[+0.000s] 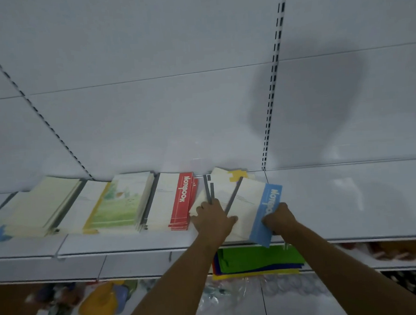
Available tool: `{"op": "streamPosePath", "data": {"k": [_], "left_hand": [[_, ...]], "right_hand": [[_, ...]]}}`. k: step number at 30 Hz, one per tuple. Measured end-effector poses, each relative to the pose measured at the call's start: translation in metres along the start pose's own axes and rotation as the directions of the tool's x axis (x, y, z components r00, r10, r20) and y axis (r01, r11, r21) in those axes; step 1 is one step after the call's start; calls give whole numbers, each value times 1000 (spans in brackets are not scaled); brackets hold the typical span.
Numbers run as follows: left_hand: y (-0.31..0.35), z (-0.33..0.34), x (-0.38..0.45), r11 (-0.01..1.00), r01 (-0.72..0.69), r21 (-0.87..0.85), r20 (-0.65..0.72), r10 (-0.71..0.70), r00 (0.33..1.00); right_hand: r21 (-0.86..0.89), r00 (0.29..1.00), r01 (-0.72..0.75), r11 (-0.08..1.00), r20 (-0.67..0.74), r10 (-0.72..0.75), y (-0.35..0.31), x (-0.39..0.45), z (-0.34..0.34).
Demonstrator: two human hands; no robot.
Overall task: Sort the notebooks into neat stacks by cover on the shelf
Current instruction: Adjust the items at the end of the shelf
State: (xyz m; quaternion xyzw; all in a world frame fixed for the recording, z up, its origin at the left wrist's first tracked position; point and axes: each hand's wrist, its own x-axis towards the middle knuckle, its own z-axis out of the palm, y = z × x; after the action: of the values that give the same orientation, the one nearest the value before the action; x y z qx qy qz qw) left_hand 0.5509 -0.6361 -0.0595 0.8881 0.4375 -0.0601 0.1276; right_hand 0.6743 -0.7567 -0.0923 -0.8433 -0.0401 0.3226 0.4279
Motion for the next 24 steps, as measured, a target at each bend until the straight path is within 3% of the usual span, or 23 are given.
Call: {"op": "streamPosePath", "data": {"k": [6,12,24], "left_hand": [[2,4,1,993,29,-113,-21,-32,999],[3,7,0,977,47,-209,-14,-51,999],[8,16,-8,925,85,-369,34,-78,996]], "right_hand": [[-139,999,-9,990,-40,4,10,9,-20],[-61,997,-72,996,-41,70,15,-2,-14],[-119,998,29,992,63,-21,14,-22,7]]}}
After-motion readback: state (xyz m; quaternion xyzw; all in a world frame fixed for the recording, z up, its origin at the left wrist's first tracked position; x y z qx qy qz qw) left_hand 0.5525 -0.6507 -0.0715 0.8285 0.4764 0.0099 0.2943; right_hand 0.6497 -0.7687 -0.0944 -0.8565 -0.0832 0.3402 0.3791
